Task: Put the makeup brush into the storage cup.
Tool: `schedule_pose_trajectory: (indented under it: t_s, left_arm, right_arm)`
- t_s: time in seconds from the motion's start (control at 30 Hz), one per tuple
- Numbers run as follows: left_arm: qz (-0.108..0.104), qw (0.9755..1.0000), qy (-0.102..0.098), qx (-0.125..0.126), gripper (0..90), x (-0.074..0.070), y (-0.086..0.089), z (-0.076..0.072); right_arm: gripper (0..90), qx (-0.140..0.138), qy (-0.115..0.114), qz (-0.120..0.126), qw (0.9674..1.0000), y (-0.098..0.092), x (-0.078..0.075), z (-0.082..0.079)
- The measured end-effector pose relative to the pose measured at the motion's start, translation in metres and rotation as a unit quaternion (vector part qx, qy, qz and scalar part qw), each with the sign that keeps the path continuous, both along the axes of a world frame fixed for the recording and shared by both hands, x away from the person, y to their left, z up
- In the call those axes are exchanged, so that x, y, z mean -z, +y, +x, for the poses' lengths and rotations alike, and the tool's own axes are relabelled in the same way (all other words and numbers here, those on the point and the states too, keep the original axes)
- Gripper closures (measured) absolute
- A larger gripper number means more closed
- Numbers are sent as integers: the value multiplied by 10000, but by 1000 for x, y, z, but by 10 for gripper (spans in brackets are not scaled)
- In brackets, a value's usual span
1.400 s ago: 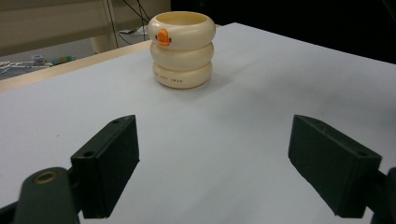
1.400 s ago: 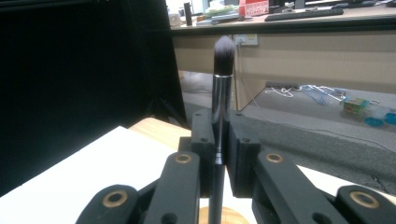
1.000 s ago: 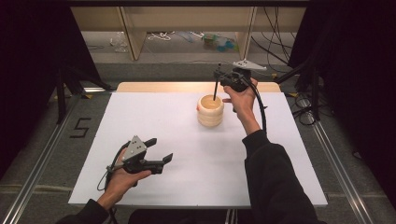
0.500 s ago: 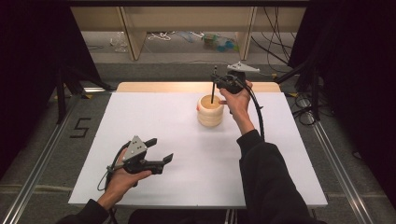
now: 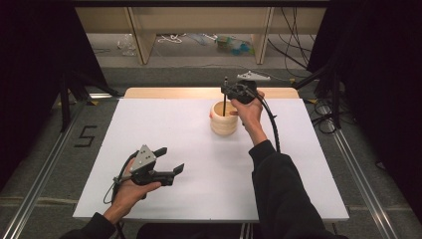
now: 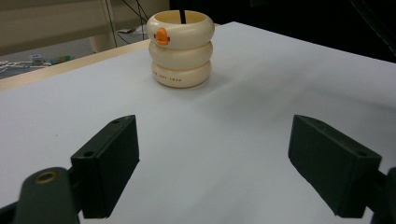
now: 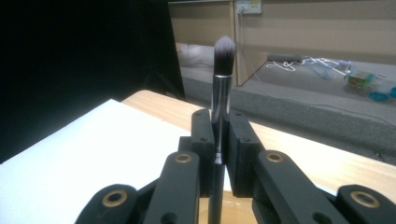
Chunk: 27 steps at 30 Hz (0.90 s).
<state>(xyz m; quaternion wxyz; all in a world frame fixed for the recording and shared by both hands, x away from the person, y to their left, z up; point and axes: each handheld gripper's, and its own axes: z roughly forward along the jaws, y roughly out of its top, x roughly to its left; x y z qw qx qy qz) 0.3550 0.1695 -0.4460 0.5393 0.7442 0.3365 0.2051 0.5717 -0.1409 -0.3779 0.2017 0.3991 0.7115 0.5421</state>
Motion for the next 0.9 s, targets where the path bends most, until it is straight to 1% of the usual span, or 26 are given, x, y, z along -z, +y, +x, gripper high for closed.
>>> schedule_pose_trajectory:
  t_s: [0.03, 0.07, 0.1, 0.13, 0.17, 0.27, 0.33, 0.37, 0.4, 0.47, 0.5, 0.53, 0.57, 0.6, 0.63, 0.67, 0.7, 0.8, 0.83, 0.9]
  left_arm:
    - [1, 10000, -3, 5, 162, 0, 0, 0]
    - [37, 10000, -2, 7, 162, 0, 0, 0]
    - [37, 10000, -2, 7, 162, 0, 0, 0]
    - [19, 10000, -8, 7, 162, 0, 0, 0]
    - [3, 10000, -8, 3, 162, 0, 0, 0]
    - [40, 10000, -40, 11, 163, 0, 1, 0]
    - [34, 10000, -42, 11, 163, -1, 1, 0]
    - [14, 10000, -37, 6, 163, -1, 1, 0]
    - [36, 10000, -38, 13, 164, 0, 1, 0]
    - [52, 10000, -39, 16, 164, 0, 1, 0]
    - [21, 10000, -12, 15, 163, 0, 0, -1]
    - [31, 10000, -34, 24, 163, -1, 0, 0]
    - [31, 10000, -34, 24, 163, -1, 0, 0]
    - [-5, 10000, -1, 20, 163, 0, 0, 0]
    - [24, 10000, 4, 25, 163, 0, 0, 0]
    - [49, 10000, 10, 17, 163, 0, 0, -1]
    - [54, 10000, -39, 47, 163, 0, 0, 0]
    - [56, 10000, -29, 52, 163, 0, 0, 0]
    - [61, 10000, -27, 49, 163, 0, 0, -1]
    - [59, 10000, -34, 54, 163, 0, 0, 0]
  right_arm:
    - [833, 0, 0, 0, 10000, 0, 0, 0]
    - [833, -23, 2, -29, 10000, 0, 3, 1]
    - [833, 10, 55, -58, 10000, 0, 4, 0]
    - [833, 10, 55, -58, 10000, 0, 4, 0]
    - [833, -15, -7, -26, 10000, 0, 5, 1]
    - [826, 25, 61, -88, 9999, -2, 8, 1]
    - [826, 23, 66, -65, 10000, -2, 8, 1]
    - [830, 31, 68, -91, 9999, -3, 9, 0]
    - [833, 1, 65, -62, 10000, -2, 10, 0]
    - [830, 10, 101, -86, 9999, -3, 10, 0]
    - [800, 95, 133, -80, 9998, -3, 11, 0]
    - [625, 174, 22, 8, 9998, -5, 9, 0]
    - [501, 281, 108, 84, 9995, -5, 8, 0]
    - [448, 364, 193, 108, 9991, -6, 7, 0]
    - [404, 448, 222, 129, 9987, -8, 5, 0]
    - [392, 458, 190, 223, 9985, -9, 5, 0]
    - [388, 445, 219, 236, 9985, -11, 4, 0]
    - [365, 451, 221, 252, 9984, -12, 2, -2]
    - [358, 403, 264, 202, 9986, -13, 1, -3]
    - [353, 409, 263, 202, 9986, -13, 0, -4]
